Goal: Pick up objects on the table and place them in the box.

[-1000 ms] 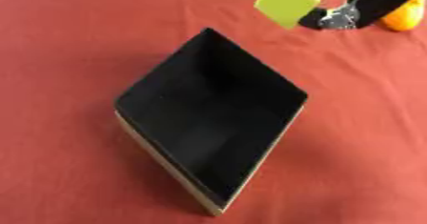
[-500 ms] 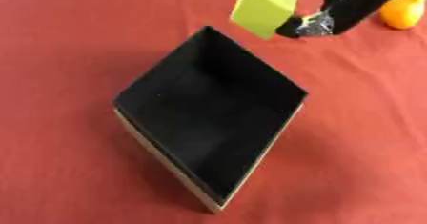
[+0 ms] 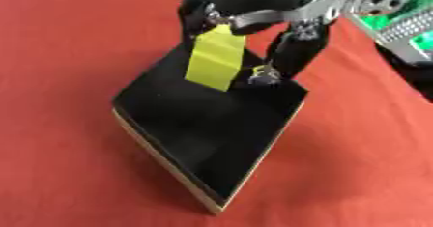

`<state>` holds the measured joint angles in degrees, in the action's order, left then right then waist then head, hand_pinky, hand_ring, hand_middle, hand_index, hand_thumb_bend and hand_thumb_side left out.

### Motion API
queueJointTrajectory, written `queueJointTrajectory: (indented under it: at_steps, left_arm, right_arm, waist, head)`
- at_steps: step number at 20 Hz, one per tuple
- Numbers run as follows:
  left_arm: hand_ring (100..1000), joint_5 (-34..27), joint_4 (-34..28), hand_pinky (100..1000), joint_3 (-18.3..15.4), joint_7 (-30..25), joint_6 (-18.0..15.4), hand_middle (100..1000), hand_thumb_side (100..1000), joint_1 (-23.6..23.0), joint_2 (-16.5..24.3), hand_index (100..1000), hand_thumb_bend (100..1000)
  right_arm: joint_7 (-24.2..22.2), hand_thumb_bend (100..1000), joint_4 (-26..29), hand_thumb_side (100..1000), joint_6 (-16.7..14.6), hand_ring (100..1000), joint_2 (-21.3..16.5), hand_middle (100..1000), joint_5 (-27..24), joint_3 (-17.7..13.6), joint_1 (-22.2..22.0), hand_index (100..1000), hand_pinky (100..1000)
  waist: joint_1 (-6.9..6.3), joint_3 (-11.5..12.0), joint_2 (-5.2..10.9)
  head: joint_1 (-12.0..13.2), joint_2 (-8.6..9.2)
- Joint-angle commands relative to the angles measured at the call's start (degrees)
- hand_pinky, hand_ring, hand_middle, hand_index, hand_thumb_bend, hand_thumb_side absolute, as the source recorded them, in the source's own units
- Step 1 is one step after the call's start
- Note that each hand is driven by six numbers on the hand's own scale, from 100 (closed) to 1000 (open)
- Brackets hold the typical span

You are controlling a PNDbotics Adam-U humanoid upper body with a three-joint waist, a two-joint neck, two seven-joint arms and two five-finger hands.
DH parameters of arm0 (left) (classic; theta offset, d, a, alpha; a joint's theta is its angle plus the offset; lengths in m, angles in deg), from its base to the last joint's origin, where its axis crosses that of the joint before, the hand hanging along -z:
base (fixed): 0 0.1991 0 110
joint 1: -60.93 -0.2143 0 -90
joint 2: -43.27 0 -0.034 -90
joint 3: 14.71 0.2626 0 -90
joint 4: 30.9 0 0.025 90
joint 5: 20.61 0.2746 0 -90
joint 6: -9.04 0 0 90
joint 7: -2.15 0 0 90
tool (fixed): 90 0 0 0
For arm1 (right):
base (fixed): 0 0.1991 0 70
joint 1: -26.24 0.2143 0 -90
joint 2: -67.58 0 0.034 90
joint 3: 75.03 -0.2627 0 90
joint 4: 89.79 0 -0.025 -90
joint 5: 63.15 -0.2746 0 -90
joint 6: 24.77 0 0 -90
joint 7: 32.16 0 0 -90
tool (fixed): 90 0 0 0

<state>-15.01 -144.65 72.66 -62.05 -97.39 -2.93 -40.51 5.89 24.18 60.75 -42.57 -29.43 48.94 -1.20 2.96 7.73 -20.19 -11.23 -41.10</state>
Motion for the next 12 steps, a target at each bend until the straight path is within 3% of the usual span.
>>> queueJointTrajectory:
  at_steps: [1,7,12]
  left_arm:
    - [784,-0.3,-0.8,566,-0.1,-0.2,0.1,690,720,0.4,0.7,820,134]
    - [785,-0.5,-0.8,566,0.0,-0.5,0.1,690,724,0.5,0.5,820,133]
    - [785,-0.6,-0.8,565,0.1,-0.6,0.2,690,728,0.4,0.3,820,131]
  right_arm:
    - [0.0,145,0.6,100,0.8,498,1.1,370,0.4,0.7,0.7,405,471]
    - [0.0,189,0.6,100,1.3,502,1.9,389,3.1,3.7,-1.7,414,463]
    - [0.0,199,0.6,100,1.4,506,1.1,395,7.9,3.7,-5.0,418,465]
  waist:
    - [-0.15,-0.1,1.34]
    - [0.14,0.1,1.47]
    - [0.21,0.3,1.36]
  head:
    - [0.1,-0.29]
    - [-0.1,-0.21]
    - [-0.4,0.05]
